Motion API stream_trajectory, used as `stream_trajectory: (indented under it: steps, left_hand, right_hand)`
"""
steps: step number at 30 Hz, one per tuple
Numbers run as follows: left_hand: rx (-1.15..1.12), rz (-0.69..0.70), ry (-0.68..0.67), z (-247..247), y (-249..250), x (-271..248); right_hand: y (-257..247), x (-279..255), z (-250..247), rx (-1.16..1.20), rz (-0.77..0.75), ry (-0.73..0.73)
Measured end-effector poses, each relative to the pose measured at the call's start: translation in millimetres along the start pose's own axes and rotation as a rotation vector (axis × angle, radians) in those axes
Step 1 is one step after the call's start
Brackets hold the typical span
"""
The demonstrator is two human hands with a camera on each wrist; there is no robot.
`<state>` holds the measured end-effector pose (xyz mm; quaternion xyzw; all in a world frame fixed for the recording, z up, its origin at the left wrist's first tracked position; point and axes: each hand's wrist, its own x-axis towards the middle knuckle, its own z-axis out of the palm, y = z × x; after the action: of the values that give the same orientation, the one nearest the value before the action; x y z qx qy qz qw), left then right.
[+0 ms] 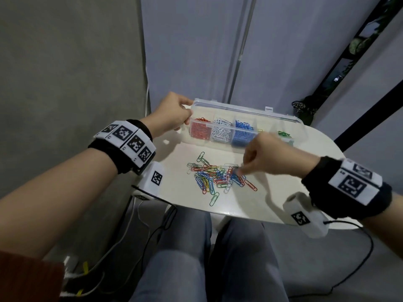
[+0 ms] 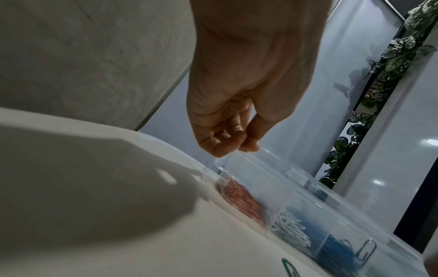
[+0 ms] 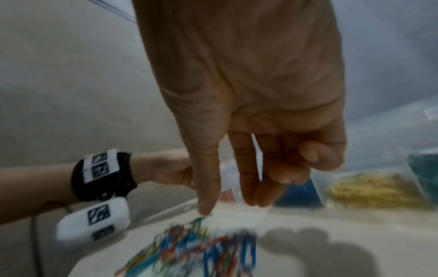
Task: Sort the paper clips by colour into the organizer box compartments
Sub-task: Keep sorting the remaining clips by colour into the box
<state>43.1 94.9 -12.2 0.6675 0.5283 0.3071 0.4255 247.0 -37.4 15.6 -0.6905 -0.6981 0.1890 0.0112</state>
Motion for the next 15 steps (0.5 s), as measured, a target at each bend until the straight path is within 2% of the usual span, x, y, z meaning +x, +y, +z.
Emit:
stream_trajectory:
  steps: [2, 10, 15]
  left_hand:
    - [0.006, 0.001, -0.001, -0.1, -0.4, 0.0]
    - [0.009, -0.005, 0.000, -0.3, 0.2, -0.1]
    - [0.016, 0.000, 0.006, -0.1, 0.6, 0.0]
  right_hand:
    - [0.3, -3.4, 13.6, -0.045, 0.013, -0.047]
    - [1.1, -1.5, 26.1, 0.020, -0.048, 0.017]
    - [11.5, -0.7, 13.1, 0.224, -0.018, 0.020]
